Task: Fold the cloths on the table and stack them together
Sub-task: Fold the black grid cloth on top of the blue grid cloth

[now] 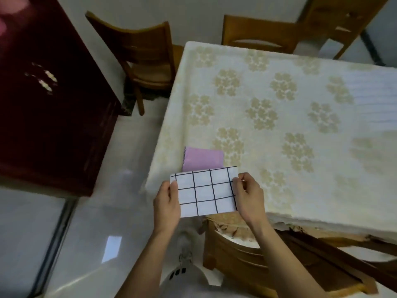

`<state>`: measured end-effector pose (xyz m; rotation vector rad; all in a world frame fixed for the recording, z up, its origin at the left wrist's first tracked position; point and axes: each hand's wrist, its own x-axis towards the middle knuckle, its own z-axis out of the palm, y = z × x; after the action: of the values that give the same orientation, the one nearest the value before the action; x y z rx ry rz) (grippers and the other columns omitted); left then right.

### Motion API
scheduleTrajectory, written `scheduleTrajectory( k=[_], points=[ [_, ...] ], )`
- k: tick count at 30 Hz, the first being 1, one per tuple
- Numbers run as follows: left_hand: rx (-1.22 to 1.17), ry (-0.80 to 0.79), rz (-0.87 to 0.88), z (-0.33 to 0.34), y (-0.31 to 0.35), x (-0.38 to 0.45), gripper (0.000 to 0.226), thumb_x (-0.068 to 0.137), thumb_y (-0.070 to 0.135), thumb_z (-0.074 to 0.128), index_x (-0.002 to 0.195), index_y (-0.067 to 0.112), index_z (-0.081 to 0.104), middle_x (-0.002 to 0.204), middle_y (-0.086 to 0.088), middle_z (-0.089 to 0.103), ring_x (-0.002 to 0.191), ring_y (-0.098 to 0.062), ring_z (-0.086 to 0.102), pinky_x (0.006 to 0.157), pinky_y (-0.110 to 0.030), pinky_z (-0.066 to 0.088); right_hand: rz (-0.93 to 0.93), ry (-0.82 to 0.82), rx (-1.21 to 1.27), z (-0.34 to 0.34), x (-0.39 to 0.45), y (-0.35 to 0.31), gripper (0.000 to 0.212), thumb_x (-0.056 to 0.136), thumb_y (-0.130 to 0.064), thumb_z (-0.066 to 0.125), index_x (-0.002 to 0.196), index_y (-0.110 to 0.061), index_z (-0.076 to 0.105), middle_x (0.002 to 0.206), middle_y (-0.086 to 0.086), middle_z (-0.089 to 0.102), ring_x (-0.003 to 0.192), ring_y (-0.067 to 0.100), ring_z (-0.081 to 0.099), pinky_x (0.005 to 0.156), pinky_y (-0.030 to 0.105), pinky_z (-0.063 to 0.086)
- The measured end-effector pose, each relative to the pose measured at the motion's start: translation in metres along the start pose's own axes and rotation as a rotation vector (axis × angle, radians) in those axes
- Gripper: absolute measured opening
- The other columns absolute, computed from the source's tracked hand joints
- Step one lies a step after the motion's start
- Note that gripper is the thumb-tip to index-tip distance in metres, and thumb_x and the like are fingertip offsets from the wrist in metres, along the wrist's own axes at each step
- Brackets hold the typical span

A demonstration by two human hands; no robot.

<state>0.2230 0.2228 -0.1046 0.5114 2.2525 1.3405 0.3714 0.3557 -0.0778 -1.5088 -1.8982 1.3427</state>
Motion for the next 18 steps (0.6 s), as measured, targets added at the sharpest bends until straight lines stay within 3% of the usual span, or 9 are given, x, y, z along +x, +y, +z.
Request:
scheduleTrajectory(
  k=[8, 11, 15, 18],
  points=[
    [0.052, -0.22, -0.04, 0.002, -0.005, 0.062, 0.038, 0.1, 0.021, 0.055, 0.065, 0.022, 0.038, 0.051, 0.015, 0.043, 0.053, -0.007, 0.034, 0.059, -0.034, 0.031, 0.114, 0.145, 0.021, 0.012, 0.016, -0.001, 0.018, 0.102, -0.02, 0.048, 0.09, -0.022, 0.062, 0.083, -0.005, 0.067, 0.073, 0.009, 0.06, 0.058, 0.023, 0.044],
    [0.092, -0.284, -0.047, 0.003, -0.01, 0.085, 0.039, 0.097, 0.021, 0.058, 0.065, 0.021, 0.036, 0.05, 0.014, 0.04, 0.053, -0.009, 0.03, 0.057, -0.033, 0.029, 0.157, 0.169, 0.016, 0.02, 0.027, 0.002, 0.016, 0.101, -0.022, 0.049, 0.092, -0.021, 0.062, 0.083, -0.004, 0.066, 0.075, 0.013, 0.061, 0.063, 0.032, 0.048],
    [0.127, -0.319, -0.104, 0.007, -0.011, 0.111, 0.03, 0.095, 0.026, 0.062, 0.07, 0.018, 0.048, 0.057, 0.011, 0.048, 0.057, -0.013, 0.04, 0.06, -0.036, 0.044, 0.17, 0.171, -0.061, 0.028, 0.05, 0.007, 0.011, 0.099, -0.025, 0.051, 0.094, -0.02, 0.06, 0.082, -0.006, 0.064, 0.074, 0.013, 0.06, 0.061, 0.032, 0.044],
    [0.165, -0.311, -0.1, 0.014, -0.01, 0.126, 0.026, 0.095, 0.025, 0.063, 0.072, 0.018, 0.051, 0.067, 0.007, 0.056, 0.062, -0.012, 0.047, 0.062, -0.03, 0.04, 0.194, 0.16, -0.087, 0.035, 0.068, 0.012, 0.007, 0.099, -0.026, 0.054, 0.096, -0.021, 0.058, 0.082, -0.011, 0.061, 0.073, 0.006, 0.057, 0.058, 0.024, 0.042]
  ],
)
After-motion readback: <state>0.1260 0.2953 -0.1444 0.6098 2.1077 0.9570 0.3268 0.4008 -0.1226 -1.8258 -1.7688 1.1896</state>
